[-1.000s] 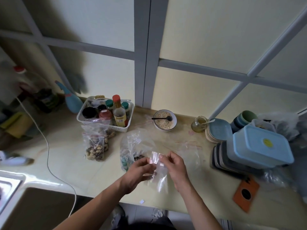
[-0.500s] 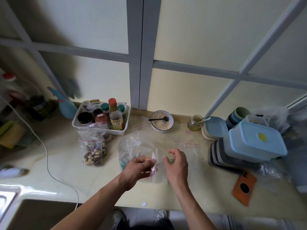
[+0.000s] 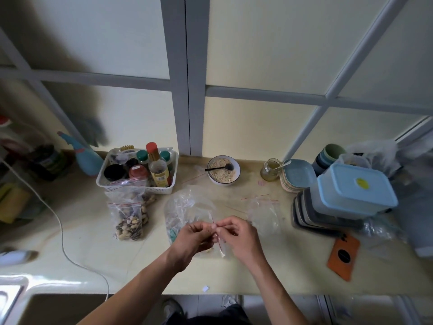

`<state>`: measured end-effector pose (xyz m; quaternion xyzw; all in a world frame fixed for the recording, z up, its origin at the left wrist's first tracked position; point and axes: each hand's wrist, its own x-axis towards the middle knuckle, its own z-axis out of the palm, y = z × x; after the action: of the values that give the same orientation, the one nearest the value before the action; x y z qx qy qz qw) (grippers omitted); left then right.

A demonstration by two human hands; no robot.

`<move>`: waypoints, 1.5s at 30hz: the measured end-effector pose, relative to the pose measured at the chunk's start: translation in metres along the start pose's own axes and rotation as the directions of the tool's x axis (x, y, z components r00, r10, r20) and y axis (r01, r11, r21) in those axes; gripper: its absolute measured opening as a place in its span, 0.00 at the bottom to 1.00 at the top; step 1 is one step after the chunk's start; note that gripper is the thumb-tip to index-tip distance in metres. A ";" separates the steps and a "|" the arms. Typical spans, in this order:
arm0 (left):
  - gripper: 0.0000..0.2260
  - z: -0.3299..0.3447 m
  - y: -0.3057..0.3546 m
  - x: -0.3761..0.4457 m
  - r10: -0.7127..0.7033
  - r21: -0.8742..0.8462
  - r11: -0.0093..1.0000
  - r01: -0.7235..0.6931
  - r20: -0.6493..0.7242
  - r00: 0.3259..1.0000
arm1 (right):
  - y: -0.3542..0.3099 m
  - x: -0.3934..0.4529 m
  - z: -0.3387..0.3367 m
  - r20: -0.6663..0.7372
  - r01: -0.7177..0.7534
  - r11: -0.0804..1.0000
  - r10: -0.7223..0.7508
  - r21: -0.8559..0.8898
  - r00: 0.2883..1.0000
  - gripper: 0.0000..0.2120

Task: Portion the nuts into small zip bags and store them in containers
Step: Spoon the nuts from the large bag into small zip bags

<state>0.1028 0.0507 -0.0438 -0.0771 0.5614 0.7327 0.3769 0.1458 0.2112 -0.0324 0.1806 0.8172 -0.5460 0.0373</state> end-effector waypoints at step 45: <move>0.11 -0.001 0.039 0.025 0.088 0.622 0.768 0.152 -0.338 0.937 | -0.024 0.012 0.000 0.306 0.224 0.709 -0.012 -0.669 0.952 0.15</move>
<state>0.0600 0.0577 -0.0273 -0.0823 0.8327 0.4658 0.2879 0.1270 0.2058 -0.0143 0.0214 0.9583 -0.2196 0.1816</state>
